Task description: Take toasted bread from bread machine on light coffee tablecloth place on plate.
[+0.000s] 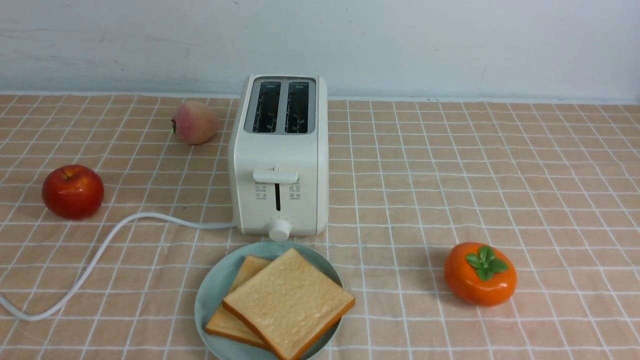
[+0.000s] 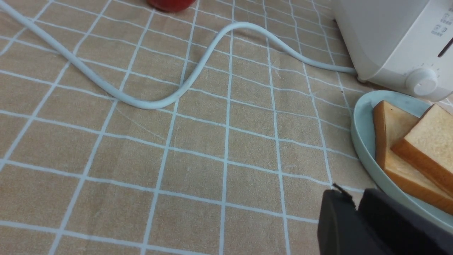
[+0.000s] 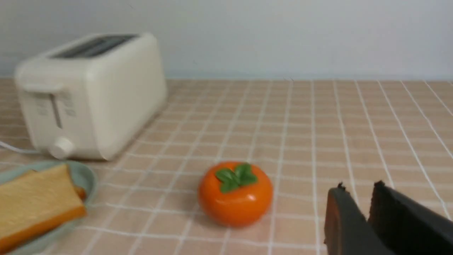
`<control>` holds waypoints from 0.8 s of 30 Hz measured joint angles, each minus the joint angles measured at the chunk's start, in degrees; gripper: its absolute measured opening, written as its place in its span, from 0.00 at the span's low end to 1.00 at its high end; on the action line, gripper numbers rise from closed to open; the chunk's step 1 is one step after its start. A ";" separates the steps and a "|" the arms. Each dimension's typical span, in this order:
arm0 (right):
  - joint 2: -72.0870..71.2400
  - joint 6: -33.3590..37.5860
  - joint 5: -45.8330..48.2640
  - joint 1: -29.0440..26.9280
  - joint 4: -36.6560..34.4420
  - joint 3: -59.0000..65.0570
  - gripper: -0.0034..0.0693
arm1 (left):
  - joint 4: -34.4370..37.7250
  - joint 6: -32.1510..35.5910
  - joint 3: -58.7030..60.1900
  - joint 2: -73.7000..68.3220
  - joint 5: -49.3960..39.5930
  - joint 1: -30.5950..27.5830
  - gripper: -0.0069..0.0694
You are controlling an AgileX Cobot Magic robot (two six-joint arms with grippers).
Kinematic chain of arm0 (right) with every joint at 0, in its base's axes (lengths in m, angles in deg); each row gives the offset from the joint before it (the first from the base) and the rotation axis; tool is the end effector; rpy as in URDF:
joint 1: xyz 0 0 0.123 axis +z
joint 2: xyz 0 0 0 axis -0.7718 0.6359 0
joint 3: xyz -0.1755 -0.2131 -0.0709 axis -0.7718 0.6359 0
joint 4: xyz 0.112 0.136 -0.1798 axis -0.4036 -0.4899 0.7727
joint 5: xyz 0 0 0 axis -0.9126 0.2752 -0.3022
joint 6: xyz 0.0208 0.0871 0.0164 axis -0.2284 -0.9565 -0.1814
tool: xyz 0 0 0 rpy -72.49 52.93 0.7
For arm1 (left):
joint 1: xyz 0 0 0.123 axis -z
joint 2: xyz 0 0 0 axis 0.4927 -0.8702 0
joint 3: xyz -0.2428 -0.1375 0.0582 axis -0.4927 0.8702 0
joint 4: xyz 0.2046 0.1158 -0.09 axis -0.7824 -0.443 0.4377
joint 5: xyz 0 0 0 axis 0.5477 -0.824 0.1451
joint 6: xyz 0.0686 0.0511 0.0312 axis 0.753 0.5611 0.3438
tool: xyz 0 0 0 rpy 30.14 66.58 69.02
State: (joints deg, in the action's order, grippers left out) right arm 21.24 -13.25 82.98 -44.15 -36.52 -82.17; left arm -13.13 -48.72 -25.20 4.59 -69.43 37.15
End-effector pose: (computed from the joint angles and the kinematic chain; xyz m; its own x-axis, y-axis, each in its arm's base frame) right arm 0.0492 0.0095 0.2118 -0.1353 0.0389 -0.9900 -0.1462 0.9875 0.0588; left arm 0.0518 -0.0046 0.1677 -0.3384 -0.3651 -0.8673 -0.0322 0.9256 -0.3771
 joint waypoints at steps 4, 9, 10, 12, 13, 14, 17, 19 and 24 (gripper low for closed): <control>0.00 0.00 2.70 -5.31 0.22 5.37 0.23 | 0.00 0.00 0.00 0.00 0.06 0.00 0.20; 0.00 0.00 3.86 -6.89 0.60 5.37 0.24 | 0.00 0.00 0.00 0.00 0.00 0.00 0.21; 0.00 0.00 3.91 -6.89 0.60 5.37 0.24 | 0.00 0.00 0.00 0.00 0.00 0.00 0.21; 0.00 0.00 3.91 -6.89 0.60 5.37 0.24 | 0.00 0.00 0.00 0.00 0.00 0.00 0.21; 0.00 -0.25 3.91 -6.89 0.60 5.37 0.25 | 0.00 0.00 0.00 0.00 0.00 0.00 0.21; 0.00 -0.45 3.91 -6.89 0.60 5.37 0.25 | 0.00 0.00 0.00 0.00 0.00 0.00 0.21; 0.00 -0.86 3.91 -6.89 0.60 5.37 0.25 | 0.00 0.00 0.00 0.00 0.00 0.05 0.21; 0.00 -0.89 3.91 -7.30 0.60 5.37 0.25 | 0.00 0.00 0.00 0.00 0.00 0.05 0.21; 0.00 -0.89 3.91 -7.51 0.60 5.37 0.26 | 0.00 0.00 0.00 0.00 0.00 0.05 0.22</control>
State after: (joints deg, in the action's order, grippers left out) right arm 21.24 -14.14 86.89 -51.66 -35.92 -76.80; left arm -13.13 -48.72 -25.20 4.59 -69.42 37.20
